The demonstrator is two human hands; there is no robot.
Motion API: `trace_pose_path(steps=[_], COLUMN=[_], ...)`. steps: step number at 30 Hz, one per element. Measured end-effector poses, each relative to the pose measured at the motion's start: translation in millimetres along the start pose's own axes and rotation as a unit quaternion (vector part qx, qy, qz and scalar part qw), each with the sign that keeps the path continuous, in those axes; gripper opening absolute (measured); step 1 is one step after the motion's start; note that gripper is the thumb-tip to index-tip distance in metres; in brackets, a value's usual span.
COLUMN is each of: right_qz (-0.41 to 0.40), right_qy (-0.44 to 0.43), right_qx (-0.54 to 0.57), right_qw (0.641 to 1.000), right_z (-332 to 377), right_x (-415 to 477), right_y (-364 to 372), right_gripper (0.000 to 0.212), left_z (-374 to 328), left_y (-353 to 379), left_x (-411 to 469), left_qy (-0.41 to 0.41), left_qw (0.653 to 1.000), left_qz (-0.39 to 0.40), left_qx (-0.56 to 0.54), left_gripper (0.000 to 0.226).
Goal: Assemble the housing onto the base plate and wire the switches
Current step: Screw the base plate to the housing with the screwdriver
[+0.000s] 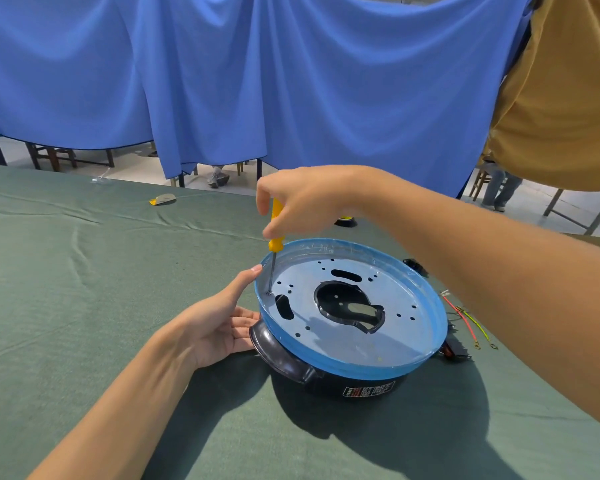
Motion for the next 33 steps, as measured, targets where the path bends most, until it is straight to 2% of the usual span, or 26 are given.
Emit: trace_pose_path(steps=[3,5,7,10,14,16,20,23,26,28,31,33], right_qz=[-0.07,-0.079,-0.028,0.042,-0.005,-0.009,0.044,0.095,0.08,0.071,0.105,0.13], right_qy=[-0.009,0.016,0.042,0.026,0.04,0.065,0.069,0.06,0.065,0.084,0.122,0.125], right_qx=[-0.01,-0.01,0.001,0.005,0.012,0.02,0.069,0.034,0.005,0.036,0.129,0.128], right_qw=[0.997,0.997,0.999,0.999,0.999,0.998,0.994,0.993,0.995,0.993,0.979,0.975], right_z=[0.2,-0.7,-3.1,-1.2,0.9,0.4,0.3,2.5,0.9,-2.2,-7.0,-5.4], right_x=[4.6,7.1,4.5,-0.4,2.6,4.1,6.1,3.4,2.8,4.8,8.5,8.3], right_y=[3.5,7.9,6.3,2.6,7.3,9.5,6.9,2.4,2.7,6.2,12.2,11.7], right_gripper=[0.034,0.037,0.043,0.035,0.025,0.029,0.041,0.034,0.033,0.039,0.038,0.038], left_z=[-0.2,-0.4,-0.4,-0.9,-1.2,-1.2,-1.5,-1.6,-1.8,-1.3,-1.1,-1.3], left_y=[0.8,1.3,1.7,1.6,2.0,2.4,2.6,3.5,3.6,3.7,3.7,3.9], left_x=[-0.6,-1.3,-1.8,-2.0,-2.5,-2.7,-3.0,-3.4,-3.5,-3.5,-3.7,-3.6], left_qy=[-0.002,-0.004,-0.004,-0.002,-0.006,-0.006,-0.001,0.002,-0.001,-0.003,0.0,0.001], left_qw=[1.0,1.0,1.0,1.0,1.0,1.0,1.0,1.0,1.0,1.0,1.0,1.0], left_qz=[0.004,0.006,0.005,0.0,-0.002,0.002,0.001,0.0,0.0,0.001,0.003,0.002], left_qx=[-0.001,-0.001,-0.001,-0.001,0.005,0.002,0.0,0.002,0.003,0.003,0.003,0.001], left_gripper=[0.083,0.084,0.083,0.081,0.078,0.075,0.073,0.071,0.071,0.072,0.074,0.075])
Point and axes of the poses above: each hand's wrist, its own x-axis towards the middle knuckle, its own y-axis out of the palm, z = x × y, the point moved 4 cm from there along x, towards the middle knuckle, and after that the axes turned 10 degrees about z, right-handed, at the moved point
